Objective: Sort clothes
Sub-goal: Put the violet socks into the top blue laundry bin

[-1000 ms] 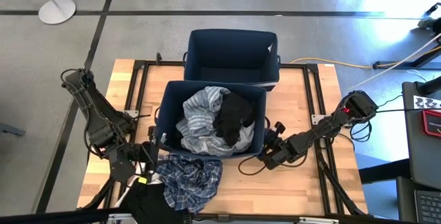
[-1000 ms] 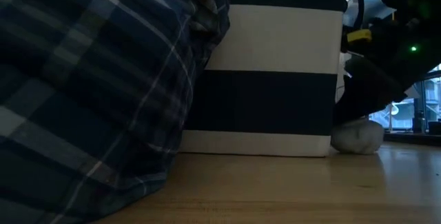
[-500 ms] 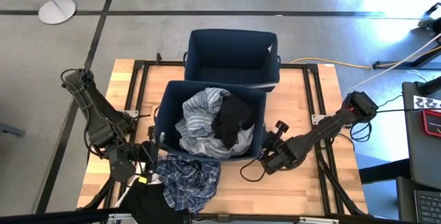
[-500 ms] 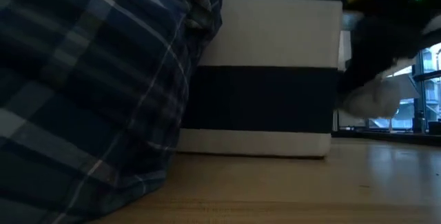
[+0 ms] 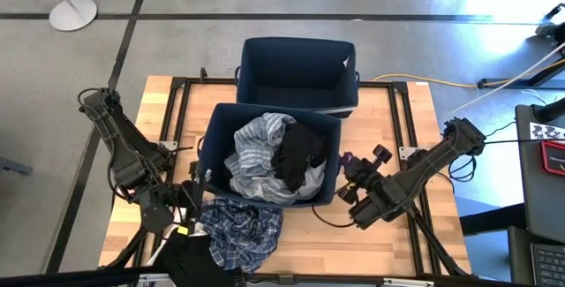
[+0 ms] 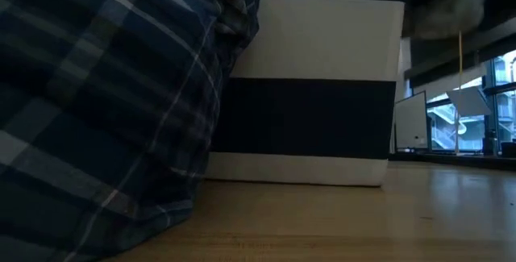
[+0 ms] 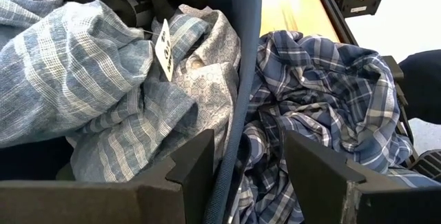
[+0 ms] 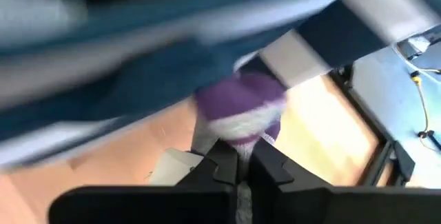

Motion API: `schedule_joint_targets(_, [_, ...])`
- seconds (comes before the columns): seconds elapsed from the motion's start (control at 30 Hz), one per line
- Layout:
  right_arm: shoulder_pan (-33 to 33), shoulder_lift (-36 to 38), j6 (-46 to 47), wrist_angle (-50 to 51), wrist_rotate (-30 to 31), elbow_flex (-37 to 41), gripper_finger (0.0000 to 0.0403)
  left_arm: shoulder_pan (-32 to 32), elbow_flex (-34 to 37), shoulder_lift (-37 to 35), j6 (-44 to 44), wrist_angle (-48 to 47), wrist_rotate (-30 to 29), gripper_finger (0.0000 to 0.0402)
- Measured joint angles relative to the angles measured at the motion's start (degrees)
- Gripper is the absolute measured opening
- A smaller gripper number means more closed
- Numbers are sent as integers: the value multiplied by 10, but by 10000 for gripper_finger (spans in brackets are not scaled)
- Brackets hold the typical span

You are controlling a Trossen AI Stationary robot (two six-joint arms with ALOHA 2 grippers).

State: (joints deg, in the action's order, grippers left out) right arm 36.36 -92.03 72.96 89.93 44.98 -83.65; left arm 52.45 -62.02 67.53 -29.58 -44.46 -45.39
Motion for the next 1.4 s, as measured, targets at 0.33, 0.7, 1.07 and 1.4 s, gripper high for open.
schedule_joint_targets(0.33, [-55, 2, -90, 1, 91, -118, 13, 0, 0, 0, 0, 0, 0, 166])
schedule_joint_targets(0.7, [-153, 3, -167, 1, 218, -192, 16, 0, 0, 0, 3, 1, 0, 166])
schedule_joint_targets(1.07, [-303, 2, -181, -69, 252, -178, 17, 0, 0, 0, 12, 1, 0, 166])
schedule_joint_targets(1.4, [-411, -2, -210, -169, 167, -177, 39, 0, 0, 0, 22, 1, 0, 166])
